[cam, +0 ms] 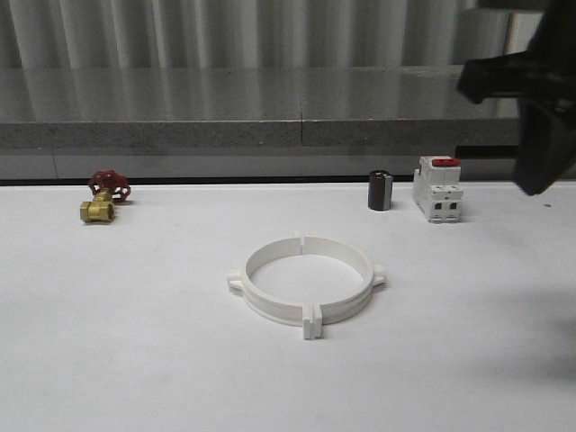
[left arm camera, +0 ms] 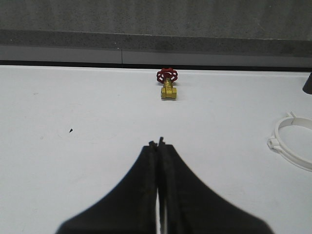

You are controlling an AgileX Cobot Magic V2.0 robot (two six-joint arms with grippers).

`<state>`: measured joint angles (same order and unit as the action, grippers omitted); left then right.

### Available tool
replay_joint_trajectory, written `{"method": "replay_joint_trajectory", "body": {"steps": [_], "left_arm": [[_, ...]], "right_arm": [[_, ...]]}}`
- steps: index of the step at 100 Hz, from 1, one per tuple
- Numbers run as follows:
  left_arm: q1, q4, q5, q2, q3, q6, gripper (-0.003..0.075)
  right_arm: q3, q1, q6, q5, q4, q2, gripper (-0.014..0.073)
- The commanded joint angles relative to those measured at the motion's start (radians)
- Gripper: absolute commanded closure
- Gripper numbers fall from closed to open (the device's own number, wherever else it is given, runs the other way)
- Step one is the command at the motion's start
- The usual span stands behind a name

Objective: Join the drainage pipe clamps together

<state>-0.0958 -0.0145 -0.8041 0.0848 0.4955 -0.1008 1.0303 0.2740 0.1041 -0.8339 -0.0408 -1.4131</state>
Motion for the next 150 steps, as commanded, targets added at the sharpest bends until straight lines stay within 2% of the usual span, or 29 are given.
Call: {"method": "replay_joint_trajectory", "body": {"steps": [1, 50, 66, 92, 104, 121, 128, 133, 140, 150], "left_arm": [[0.001, -0.004, 0.081, 0.014, 0.023, 0.0, 0.074], [0.001, -0.004, 0.081, 0.014, 0.023, 0.0, 0.074], [0.001, -0.004, 0.081, 0.014, 0.023, 0.0, 0.074], [0.001, -0.004, 0.081, 0.014, 0.023, 0.0, 0.074], [0.001, -0.004, 0.081, 0.014, 0.023, 0.0, 0.074], [0.001, -0.004, 0.081, 0.014, 0.023, 0.0, 0.074], [0.001, -0.004, 0.081, 0.014, 0.023, 0.0, 0.074], [0.001, -0.004, 0.081, 0.014, 0.023, 0.0, 0.074], [0.001, -0.004, 0.082, 0.014, 0.023, 0.0, 0.074], [0.001, -0.004, 0.082, 0.014, 0.023, 0.0, 0.074]], "right_arm": [[-0.037, -0.037, 0.004, 0.071, 0.002, 0.12, 0.0662], [-0.372, -0.197, 0.02, 0.207, 0.027, 0.642, 0.0662], [-0.447, -0.205, 0.02, 0.255, 0.067, 0.811, 0.0662], [-0.618, -0.205, 0.023, 0.43, 0.108, 1.111, 0.0662], [-0.741, -0.21, 0.023, 0.6, 0.108, 1.222, 0.0662], [-0.947, -0.279, 0.023, 0.943, 0.093, 1.304, 0.066], [-1.014, -0.296, 0.023, 1.009, 0.084, 1.341, 0.066], [-1.047, -0.303, 0.023, 1.008, 0.083, 1.386, 0.066], [-1.042, -0.308, 0.019, 0.906, 0.084, 1.452, 0.066], [-1.042, -0.308, 0.019, 0.88, 0.084, 1.446, 0.066]]}}
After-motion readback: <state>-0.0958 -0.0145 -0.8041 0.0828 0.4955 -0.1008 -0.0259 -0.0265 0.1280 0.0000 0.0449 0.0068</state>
